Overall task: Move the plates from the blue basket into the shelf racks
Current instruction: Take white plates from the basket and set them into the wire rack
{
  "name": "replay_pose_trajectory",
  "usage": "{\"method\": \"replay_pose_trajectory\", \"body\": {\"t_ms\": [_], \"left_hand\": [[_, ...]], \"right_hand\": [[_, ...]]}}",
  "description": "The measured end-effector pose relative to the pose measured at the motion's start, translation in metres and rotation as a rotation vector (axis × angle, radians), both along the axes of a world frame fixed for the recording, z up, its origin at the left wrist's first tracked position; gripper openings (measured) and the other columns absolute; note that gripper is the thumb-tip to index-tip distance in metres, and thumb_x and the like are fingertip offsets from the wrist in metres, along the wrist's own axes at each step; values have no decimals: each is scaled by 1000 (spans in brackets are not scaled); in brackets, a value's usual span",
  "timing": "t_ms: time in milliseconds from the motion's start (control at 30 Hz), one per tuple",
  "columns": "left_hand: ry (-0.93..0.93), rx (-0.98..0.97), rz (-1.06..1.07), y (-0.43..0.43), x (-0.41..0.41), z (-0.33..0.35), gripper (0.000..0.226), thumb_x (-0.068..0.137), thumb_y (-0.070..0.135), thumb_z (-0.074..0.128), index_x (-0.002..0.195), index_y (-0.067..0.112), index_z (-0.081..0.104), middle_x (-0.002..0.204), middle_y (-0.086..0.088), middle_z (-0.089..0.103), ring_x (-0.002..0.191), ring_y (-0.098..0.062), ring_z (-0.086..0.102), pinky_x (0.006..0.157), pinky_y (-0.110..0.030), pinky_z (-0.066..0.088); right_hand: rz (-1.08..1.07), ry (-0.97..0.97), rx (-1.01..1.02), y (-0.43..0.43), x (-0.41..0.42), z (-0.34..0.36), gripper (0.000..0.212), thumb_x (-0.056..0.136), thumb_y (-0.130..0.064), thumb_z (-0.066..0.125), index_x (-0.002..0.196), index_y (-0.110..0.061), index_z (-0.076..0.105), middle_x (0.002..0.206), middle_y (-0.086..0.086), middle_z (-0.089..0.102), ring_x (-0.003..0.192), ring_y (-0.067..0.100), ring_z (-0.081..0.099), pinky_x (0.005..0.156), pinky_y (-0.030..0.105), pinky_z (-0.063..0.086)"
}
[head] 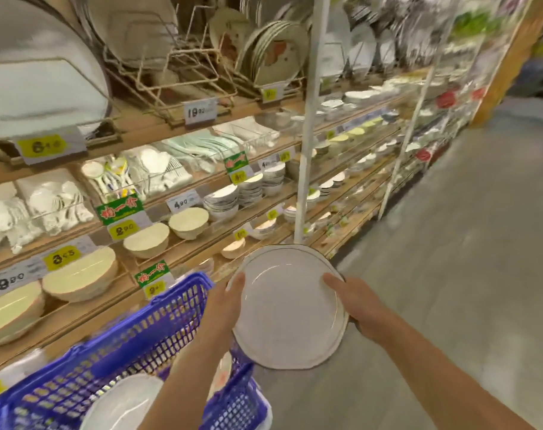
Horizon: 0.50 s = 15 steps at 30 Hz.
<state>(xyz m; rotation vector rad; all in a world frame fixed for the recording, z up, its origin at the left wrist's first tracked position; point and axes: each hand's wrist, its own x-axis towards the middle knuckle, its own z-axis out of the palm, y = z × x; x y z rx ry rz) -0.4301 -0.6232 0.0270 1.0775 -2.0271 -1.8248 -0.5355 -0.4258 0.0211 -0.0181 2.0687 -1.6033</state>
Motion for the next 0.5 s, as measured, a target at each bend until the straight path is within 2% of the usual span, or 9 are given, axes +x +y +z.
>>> {"method": "replay_pose_trajectory", "body": {"t_ms": [33,67,100,133,200,267,367,500], "left_hand": [[10,-29,-11,11,-10,3,28,98,40,46,87,25,66,98,-5,68,85,-17,62,74,-34,48],[15,-30,-19,21,-20,5,28,98,41,45,95,25,67,103,-5,67,90,-18,62,82,-36,48],[12,1,-25,30,-28,7,33,98,45,45,112,23,65,111,-6,66,99,-21,61,91,-39,47],[-11,42,-25,38,-36,8,44,97,49,45,128,20,57,122,-8,62,110,-26,59,98,-44,45],[-71,85,-27,50,-53,11,58,95,55,44,141,20,43,135,-11,54,120,-32,54,102,-51,43],[-88,93,-19,57,-67,16,60,95,55,43,142,19,40,134,-11,54,112,-29,57,95,-46,47],[-68,93,3,53,-89,21,53,95,53,45,132,15,49,120,-13,63,103,-29,63,90,-46,52],[-40,76,58,34,-122,26,36,93,56,47,105,23,52,100,-6,65,89,-24,66,70,-36,54]], "right_hand": [[-1,9,4,12,-9,4,21,98,-32,51,97,-18,65,89,3,75,80,22,72,54,27,53],[1,17,7,22,-17,9,22,99,-32,50,99,-17,66,89,3,75,80,22,72,55,28,54],[7,26,7,32,-24,13,23,99,-32,49,101,-17,67,88,2,76,79,22,73,55,27,54],[13,31,5,41,-32,17,24,99,-32,48,103,-18,68,87,2,76,78,22,73,53,27,53],[14,31,-2,55,-47,24,25,100,-33,48,104,-19,69,88,1,76,77,22,74,51,25,52],[16,35,-11,62,-63,29,26,100,-33,48,107,-18,69,90,3,76,79,22,74,51,24,51],[42,52,-20,59,-88,35,27,100,-33,49,108,-17,68,92,3,76,82,22,73,57,27,54],[55,57,-53,37,-126,41,27,99,-32,50,113,-16,67,101,6,74,91,25,72,81,40,58]]}}
